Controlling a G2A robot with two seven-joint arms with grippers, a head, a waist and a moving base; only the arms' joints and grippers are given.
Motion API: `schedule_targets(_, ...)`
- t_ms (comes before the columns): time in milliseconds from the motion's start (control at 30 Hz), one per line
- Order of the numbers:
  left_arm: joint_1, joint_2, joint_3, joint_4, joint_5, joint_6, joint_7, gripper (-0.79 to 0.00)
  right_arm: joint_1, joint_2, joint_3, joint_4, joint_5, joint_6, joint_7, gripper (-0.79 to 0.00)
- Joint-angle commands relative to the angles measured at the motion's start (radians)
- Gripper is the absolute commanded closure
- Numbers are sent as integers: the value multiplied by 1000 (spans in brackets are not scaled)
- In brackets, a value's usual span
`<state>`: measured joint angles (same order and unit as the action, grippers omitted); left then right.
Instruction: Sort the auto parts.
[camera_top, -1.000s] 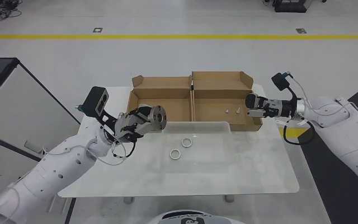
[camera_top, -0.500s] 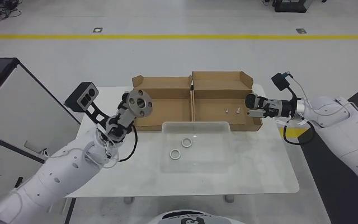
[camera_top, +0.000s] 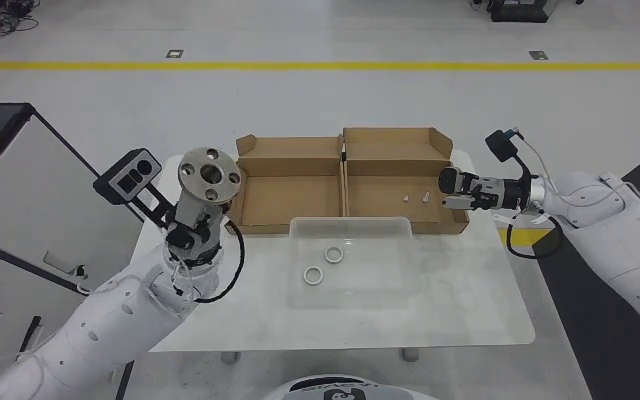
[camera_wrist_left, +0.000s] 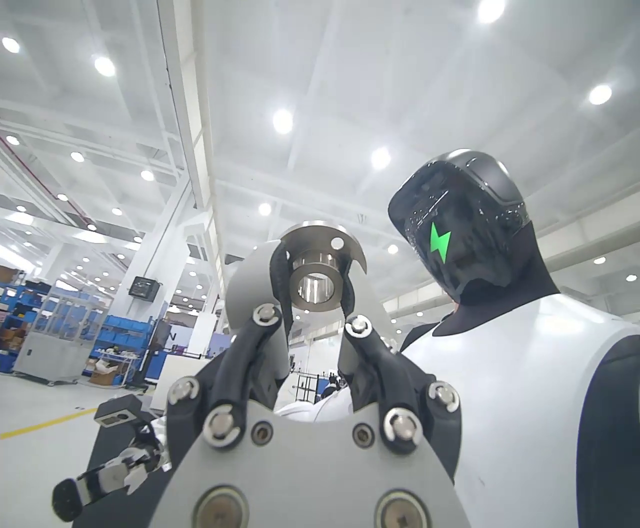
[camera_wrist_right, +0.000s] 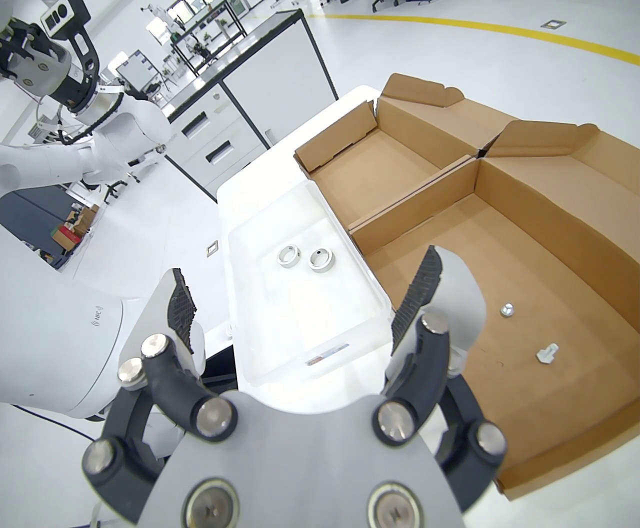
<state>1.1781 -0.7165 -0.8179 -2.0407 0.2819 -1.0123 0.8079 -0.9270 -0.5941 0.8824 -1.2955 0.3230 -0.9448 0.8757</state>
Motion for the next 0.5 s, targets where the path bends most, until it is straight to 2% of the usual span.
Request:
schedule_targets(0,13,-6,-19,-15,-11,0,0,0,0,0,0,0,0,0,0,-785)
schedule_targets(167,44,-20,-55,-31,-14,0,0,0,0,0,0,0,0,0,0,-785)
schedule_targets(467,67,-24,-72,2,67,0,0,0,0,0,0,0,0,0,0,-785)
